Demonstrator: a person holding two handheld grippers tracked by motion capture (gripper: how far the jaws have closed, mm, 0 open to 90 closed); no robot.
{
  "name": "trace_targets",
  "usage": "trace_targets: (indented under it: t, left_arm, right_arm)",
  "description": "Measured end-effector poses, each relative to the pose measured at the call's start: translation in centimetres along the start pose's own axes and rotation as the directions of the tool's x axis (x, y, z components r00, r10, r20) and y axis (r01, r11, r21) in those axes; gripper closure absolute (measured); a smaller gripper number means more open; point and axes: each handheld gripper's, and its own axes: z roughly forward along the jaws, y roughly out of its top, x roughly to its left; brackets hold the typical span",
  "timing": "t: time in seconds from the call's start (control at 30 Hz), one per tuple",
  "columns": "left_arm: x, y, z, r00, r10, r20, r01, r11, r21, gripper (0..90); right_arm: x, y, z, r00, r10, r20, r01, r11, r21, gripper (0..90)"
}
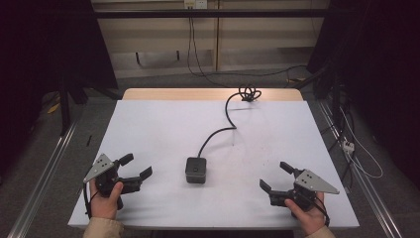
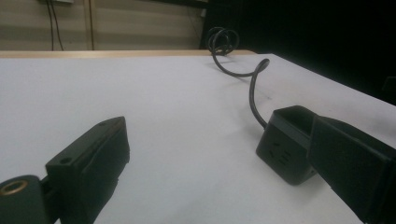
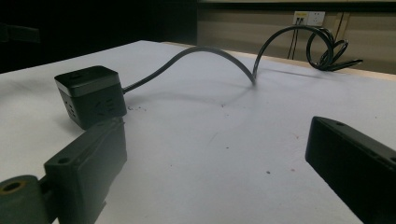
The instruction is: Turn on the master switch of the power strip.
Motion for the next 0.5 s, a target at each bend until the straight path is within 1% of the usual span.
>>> trace_targets:
  t: [0.07,0.13,0.3,0.4,0.47,0.5]
  left_arm:
    - [-0.2,0.1,0.3,0.9999,0.01,0.01,-0.01,0.9999,0.004,5.1]
    - [-0.3,0.1,0.4,0.9999,0.005,0.01,-0.005,1.0,0.002,5.1]
    - [-0.5,0.2,1.0,0.9995,0.014,0.03,-0.014,0.9998,0.012,4.5]
    - [-0.7,0.3,1.3,0.9991,0.018,0.039,-0.018,0.9998,0.003,4.2]
    - [-0.8,0.4,1.5,0.998,0.022,0.059,-0.022,0.9998,-0.003,3.1]
    - [-0.9,0.4,1.6,0.9978,0.026,0.061,-0.026,0.9997,-0.001,3.1]
  right_arm:
    - [0.0,0.0,0.0,1.0,0.0,-0.001,0.0,1.0,0.0,4.7]
    - [0.0,0.0,0.0,1.0,0.0,-0.001,0.0,1.0,0.002,4.7]
    - [0.0,0.0,0.0,1.0,0.0,-0.004,0.0,1.0,-0.001,4.9]
    - [0.0,0.1,0.0,1.0,0.0,-0.004,0.0,1.0,-0.002,4.9]
    - [0.1,0.1,0.0,1.0,-0.001,-0.003,0.001,1.0,-0.003,4.9]
    - [0.1,0.1,0.0,1.0,-0.001,-0.003,0.001,1.0,-0.003,4.9]
